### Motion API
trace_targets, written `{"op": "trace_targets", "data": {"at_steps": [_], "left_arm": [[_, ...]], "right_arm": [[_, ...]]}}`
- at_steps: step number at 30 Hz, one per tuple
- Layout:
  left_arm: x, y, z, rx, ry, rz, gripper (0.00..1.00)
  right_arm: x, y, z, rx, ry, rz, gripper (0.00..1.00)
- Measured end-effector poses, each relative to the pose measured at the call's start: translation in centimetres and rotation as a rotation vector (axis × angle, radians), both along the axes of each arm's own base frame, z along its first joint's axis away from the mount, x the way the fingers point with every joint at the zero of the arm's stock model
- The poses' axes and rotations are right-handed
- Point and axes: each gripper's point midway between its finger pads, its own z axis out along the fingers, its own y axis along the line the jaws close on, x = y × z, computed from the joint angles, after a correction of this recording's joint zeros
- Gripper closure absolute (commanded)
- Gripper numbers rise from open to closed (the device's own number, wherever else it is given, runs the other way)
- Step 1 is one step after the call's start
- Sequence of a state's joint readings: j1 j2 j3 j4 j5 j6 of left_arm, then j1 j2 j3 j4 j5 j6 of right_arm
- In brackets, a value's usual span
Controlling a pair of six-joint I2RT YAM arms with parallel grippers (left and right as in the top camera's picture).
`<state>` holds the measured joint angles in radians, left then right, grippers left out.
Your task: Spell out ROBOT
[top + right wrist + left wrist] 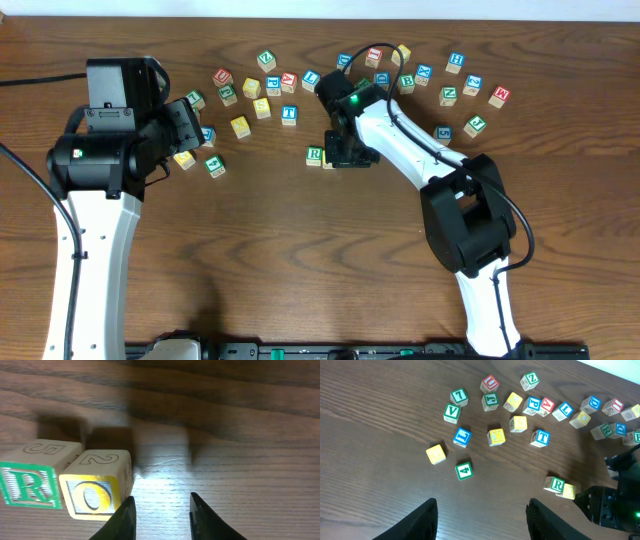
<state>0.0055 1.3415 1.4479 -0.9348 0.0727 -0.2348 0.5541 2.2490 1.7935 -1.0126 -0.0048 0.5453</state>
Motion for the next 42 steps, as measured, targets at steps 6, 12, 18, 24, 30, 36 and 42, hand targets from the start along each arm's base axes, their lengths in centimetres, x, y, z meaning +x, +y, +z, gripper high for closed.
{"op": "trace_targets", "data": {"at_steps": [6,12,18,24,30,36,42], "left_arm": [[0.0,0.0,0.0,0.000,0.000,0.000,0.44],[0.0,0.0,0.0,0.000,-0.002,0.000,0.44],[0.1,0.0,0.0,0.000,-0.003,0.000,0.44],[0.1,0.0,0.1,0.000,-0.003,0.000,0.44],[0.1,0.0,0.1,0.000,-0.003,0.000,0.43],[0.1,0.0,0.1,0.000,-0.003,0.000,0.44],[0.1,0.0,0.1,0.000,-0.003,0.000,0.44]], "right_arm": [[0.2,0.3,0.0,0.008,-0.014,0.006,0.75],[0.1,0.3,0.0,0.004,-0.010,0.021,0.76],[-0.7,0.0,0.1,-0.006,0.022,0.051,0.74],[-1.5,0.9,0.4,0.025,0.040,0.081,0.76],[-2.6,2.7,-0.7,0.039,0.031,0.125,0.76],[-2.7,3.0,-1.0,0.042,0.025,0.132,0.86],[-2.1,3.3,-1.0,0.049,-0.003,0.135,0.93]]}}
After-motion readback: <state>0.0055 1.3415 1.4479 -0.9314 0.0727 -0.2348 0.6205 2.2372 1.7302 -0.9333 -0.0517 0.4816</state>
